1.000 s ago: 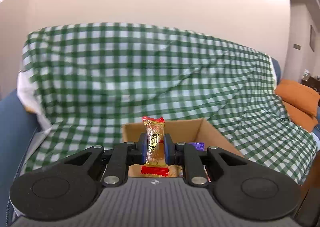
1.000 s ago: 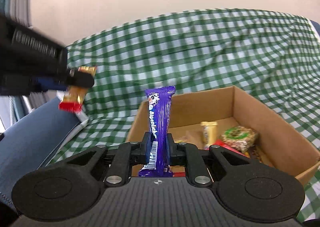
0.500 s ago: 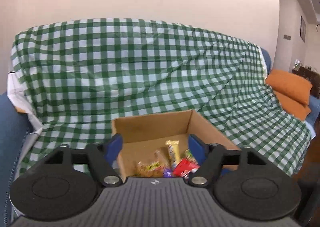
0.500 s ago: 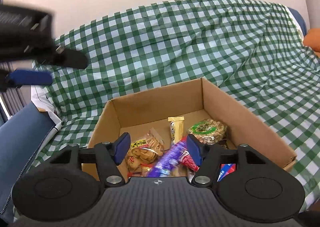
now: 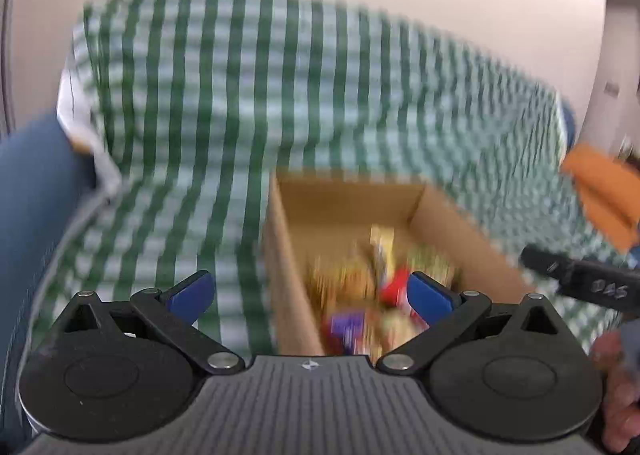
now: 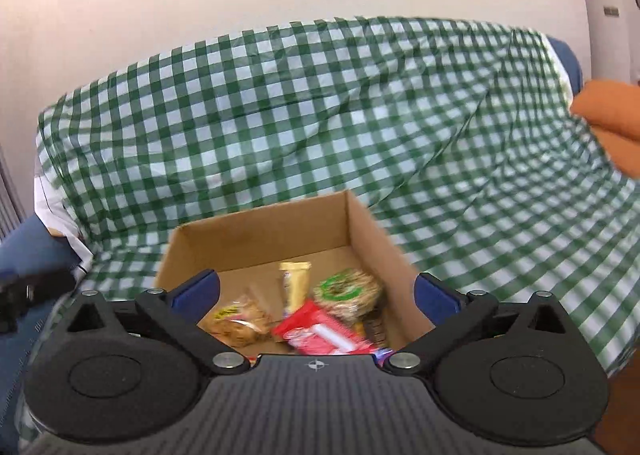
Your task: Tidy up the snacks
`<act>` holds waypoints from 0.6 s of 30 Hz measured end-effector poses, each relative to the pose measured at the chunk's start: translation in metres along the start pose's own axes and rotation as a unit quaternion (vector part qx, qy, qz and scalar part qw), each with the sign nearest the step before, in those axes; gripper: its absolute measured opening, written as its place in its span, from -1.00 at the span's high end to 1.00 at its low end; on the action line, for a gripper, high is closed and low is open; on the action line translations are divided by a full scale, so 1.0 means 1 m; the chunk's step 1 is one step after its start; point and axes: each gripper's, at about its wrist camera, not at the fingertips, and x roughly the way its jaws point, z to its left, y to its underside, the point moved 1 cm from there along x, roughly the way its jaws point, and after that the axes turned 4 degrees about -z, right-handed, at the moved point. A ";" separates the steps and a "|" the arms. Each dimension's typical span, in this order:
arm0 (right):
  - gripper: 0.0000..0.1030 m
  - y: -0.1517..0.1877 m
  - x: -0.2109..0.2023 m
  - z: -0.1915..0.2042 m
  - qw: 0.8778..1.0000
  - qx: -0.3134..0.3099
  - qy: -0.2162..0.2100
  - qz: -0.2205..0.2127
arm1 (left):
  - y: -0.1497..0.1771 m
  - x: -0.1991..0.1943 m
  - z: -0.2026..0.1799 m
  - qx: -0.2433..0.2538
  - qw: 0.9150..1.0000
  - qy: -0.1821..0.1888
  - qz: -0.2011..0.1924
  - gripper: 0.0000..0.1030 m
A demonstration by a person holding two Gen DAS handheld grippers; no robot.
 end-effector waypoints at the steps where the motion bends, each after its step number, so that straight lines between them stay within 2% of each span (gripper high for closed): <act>1: -0.99 0.006 -0.002 -0.005 1.000 -0.013 -0.003 0.002 | 0.002 0.004 -0.005 0.011 1.000 -0.006 0.016 -0.99; 4: -0.99 0.011 -0.008 -0.010 0.999 0.023 0.024 0.029 | 0.005 0.003 -0.011 0.031 0.999 -0.006 0.009 -0.99; 6: -0.99 0.015 -0.015 -0.004 1.000 0.009 0.010 0.015 | 0.006 0.003 -0.007 0.028 1.000 0.003 0.014 -0.99; 11: -0.99 0.028 -0.011 0.010 0.996 -0.049 0.049 0.048 | 0.011 0.017 0.009 0.001 0.998 0.007 0.056 -0.99; 18: -0.99 0.034 0.005 0.011 0.995 -0.051 0.051 0.071 | 0.015 0.031 0.010 -0.001 0.997 0.002 0.082 -0.99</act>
